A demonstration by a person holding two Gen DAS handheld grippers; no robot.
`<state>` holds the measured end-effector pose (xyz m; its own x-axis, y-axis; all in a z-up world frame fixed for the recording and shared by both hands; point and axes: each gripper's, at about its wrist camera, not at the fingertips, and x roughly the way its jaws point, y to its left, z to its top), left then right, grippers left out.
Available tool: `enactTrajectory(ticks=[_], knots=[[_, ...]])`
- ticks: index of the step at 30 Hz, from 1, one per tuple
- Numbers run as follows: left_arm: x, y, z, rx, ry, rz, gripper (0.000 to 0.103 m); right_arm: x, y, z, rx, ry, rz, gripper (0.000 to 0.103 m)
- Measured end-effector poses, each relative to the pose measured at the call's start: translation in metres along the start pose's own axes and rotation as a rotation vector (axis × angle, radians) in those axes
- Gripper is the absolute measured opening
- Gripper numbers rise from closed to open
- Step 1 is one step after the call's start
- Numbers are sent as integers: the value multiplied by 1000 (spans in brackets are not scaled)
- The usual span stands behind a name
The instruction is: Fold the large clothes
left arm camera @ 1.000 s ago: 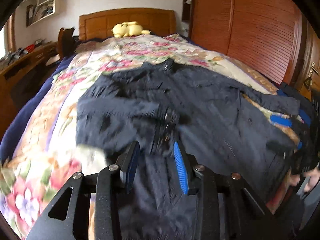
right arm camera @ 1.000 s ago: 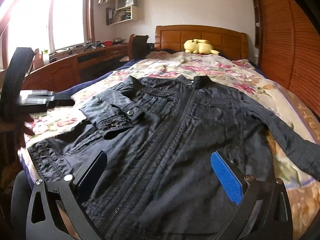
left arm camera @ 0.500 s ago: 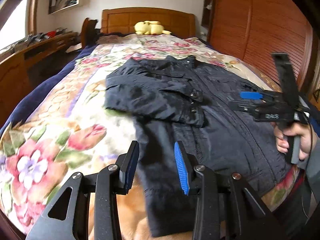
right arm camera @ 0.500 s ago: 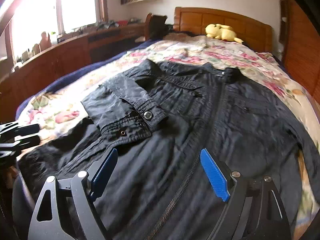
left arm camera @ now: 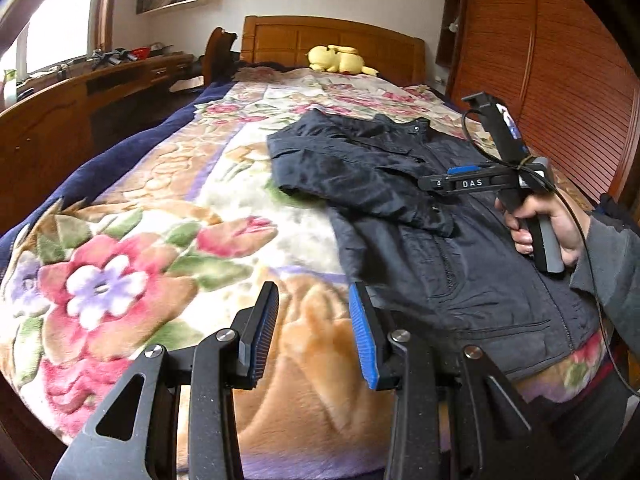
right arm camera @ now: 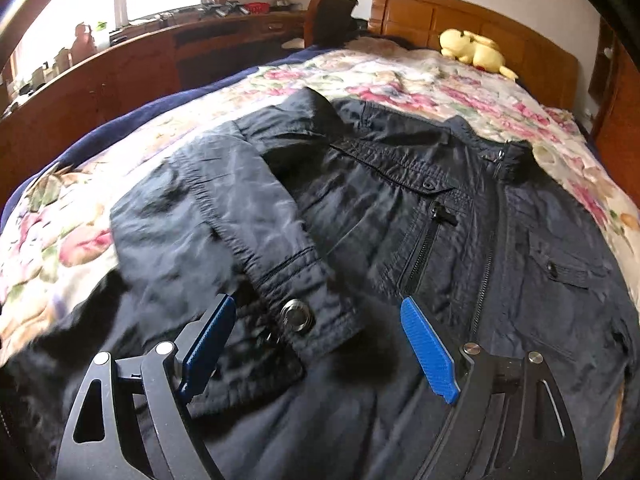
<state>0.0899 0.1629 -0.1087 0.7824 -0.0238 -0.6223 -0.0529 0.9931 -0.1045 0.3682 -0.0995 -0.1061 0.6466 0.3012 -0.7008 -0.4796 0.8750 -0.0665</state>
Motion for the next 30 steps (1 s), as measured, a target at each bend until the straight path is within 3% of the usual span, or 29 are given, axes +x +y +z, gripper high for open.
enactTrajectory(ticks=[4, 7, 8, 9, 13, 20, 30], knots=[[-3, 4, 0, -2, -3, 13, 38, 11, -4, 2, 45, 40, 20, 67], [-3, 4, 0, -5, -5, 13, 38, 12, -3, 1, 58, 51, 40, 41], [-4, 4, 0, -6, -5, 13, 38, 14, -1, 0, 41, 59, 34, 23], [-4, 2, 0, -6, -6, 9, 38, 12, 2, -2, 21, 58, 37, 21], [-7, -7, 2, 7, -18, -10, 38, -22, 8, -10, -32, -60, 17, 14], [-11, -26, 12, 28, -27, -34, 38, -110, -11, -35, 1, -241, 4, 11], [-6, -76, 24, 88, -47, -75, 38, -170, -67, -99, 67, -197, -112, 11]])
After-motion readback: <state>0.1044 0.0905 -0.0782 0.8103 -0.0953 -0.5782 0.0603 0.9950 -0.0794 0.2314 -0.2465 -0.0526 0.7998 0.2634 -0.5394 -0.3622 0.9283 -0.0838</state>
